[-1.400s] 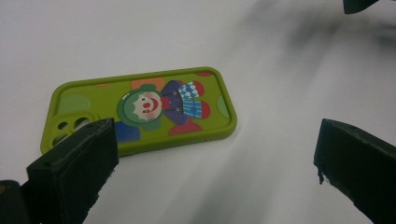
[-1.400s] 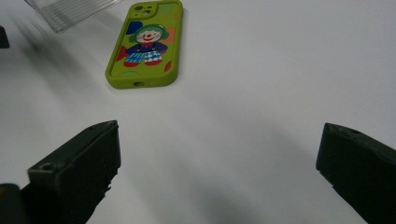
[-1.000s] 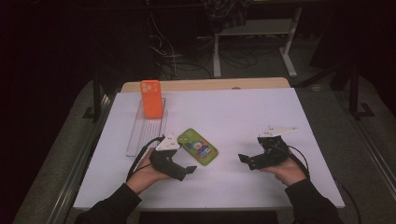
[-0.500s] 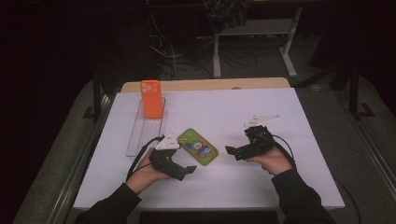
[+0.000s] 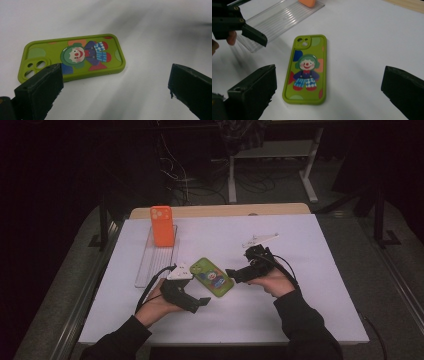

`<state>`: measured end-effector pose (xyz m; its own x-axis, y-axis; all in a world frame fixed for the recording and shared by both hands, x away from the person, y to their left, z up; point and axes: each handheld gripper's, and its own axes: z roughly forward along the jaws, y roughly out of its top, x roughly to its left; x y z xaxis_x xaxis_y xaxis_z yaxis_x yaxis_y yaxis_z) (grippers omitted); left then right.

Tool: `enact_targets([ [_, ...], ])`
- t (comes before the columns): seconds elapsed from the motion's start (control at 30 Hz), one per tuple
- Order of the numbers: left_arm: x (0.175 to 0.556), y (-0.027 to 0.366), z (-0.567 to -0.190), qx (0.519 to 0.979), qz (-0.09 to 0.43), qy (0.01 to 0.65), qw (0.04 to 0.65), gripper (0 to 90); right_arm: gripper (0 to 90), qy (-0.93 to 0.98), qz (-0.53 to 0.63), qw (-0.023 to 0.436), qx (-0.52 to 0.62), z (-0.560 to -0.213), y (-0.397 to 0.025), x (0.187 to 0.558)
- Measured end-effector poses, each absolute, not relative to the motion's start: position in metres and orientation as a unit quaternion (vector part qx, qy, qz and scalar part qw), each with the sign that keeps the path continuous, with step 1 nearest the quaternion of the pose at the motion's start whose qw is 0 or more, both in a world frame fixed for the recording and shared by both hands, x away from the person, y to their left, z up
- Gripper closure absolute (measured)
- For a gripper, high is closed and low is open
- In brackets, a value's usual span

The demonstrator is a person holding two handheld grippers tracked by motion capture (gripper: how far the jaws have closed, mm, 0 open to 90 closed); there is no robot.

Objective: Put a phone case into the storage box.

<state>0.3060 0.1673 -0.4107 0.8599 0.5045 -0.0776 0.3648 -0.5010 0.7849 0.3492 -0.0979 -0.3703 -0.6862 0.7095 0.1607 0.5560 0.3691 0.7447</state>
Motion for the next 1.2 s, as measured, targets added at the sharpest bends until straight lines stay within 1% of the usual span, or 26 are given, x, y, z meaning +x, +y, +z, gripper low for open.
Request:
enact_targets([
  [0.2, 0.306, 0.168, -0.41, 0.865, 0.084, 0.248, 0.427, 0.0, 0.0, 0.827, 0.404, 0.093, 0.379, -0.372, -0.08, 0.357],
  [0.5, 0.306, 0.167, -0.411, 0.864, 0.08, 0.253, 0.427, 0.0, 0.0, 0.836, 0.381, 0.097, 0.383, -0.387, -0.053, 0.368],
  [0.67, 0.305, 0.167, -0.41, 0.864, 0.079, 0.255, 0.427, 0.0, 0.0, 0.844, 0.363, 0.084, 0.387, -0.399, -0.041, 0.371],
  [1.03, 0.306, 0.168, -0.41, 0.866, 0.079, 0.252, 0.424, 0.0, 0.0, 0.867, 0.323, 0.077, 0.371, -0.425, -0.028, 0.372],
  [1.2, 0.306, 0.167, -0.41, 0.863, 0.077, 0.255, 0.428, 0.0, 2.3, 0.874, 0.306, 0.071, 0.372, -0.434, -0.023, 0.369],
])
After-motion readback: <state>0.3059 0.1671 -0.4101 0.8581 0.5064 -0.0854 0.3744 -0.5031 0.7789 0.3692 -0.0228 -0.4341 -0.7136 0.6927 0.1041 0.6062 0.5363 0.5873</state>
